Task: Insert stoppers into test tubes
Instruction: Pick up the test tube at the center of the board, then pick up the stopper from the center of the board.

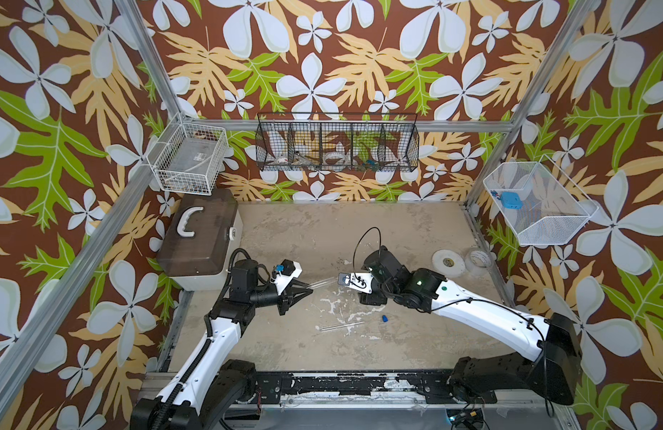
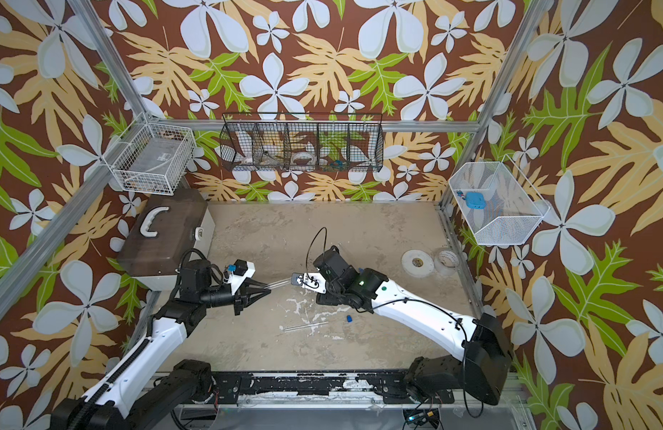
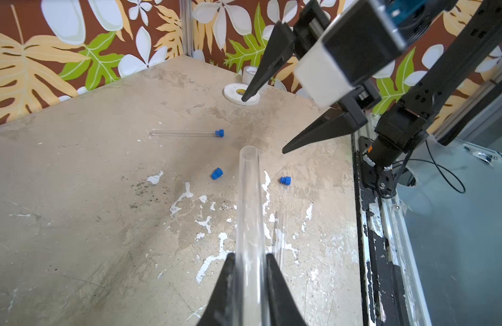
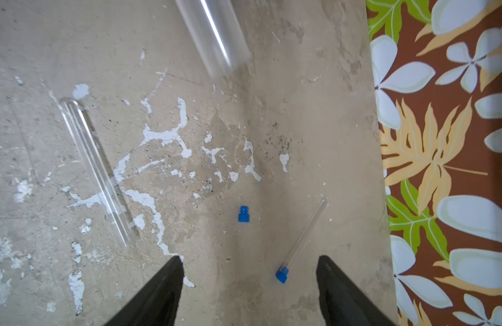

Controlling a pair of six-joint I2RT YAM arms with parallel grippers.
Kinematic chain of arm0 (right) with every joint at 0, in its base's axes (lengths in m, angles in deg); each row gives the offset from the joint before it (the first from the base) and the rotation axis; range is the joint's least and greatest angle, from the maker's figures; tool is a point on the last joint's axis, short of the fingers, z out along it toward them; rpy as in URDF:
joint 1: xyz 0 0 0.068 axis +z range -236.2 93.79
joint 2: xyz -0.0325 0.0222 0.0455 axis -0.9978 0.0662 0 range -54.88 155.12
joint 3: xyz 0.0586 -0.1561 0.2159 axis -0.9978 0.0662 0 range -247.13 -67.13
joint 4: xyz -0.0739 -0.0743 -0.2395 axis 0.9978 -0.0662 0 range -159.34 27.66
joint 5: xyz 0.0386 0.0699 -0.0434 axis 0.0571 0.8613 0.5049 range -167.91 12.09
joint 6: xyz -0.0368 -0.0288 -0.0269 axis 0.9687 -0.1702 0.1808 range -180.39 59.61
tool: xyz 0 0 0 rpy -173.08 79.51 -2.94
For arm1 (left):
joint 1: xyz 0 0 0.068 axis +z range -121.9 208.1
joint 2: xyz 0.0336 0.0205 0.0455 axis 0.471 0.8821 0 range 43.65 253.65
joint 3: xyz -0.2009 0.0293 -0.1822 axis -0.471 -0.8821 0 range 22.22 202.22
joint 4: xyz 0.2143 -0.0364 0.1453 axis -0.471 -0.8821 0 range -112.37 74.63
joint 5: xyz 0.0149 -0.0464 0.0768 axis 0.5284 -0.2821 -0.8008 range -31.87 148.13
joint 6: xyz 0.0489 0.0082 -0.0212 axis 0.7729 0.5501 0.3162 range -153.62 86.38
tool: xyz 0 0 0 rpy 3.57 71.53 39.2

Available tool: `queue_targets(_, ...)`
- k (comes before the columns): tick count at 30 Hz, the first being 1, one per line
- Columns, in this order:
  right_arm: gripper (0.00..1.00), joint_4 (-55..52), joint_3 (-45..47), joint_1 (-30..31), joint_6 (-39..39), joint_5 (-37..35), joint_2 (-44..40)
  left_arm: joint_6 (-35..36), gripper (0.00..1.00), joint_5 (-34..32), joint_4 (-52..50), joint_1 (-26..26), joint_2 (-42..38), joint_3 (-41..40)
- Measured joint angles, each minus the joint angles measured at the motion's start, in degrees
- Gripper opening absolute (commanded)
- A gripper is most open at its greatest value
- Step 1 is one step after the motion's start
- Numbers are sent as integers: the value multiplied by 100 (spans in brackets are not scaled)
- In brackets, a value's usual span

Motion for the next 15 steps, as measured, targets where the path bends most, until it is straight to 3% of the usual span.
queue_targets(9,67,-321,-601,-981,-190,350,1023,-190,5,11,160,42,-122,-87)
queue_targets(15,66,-372,-717,-1231,-282,472,1661,-225,5,26,162,42,-127,-103)
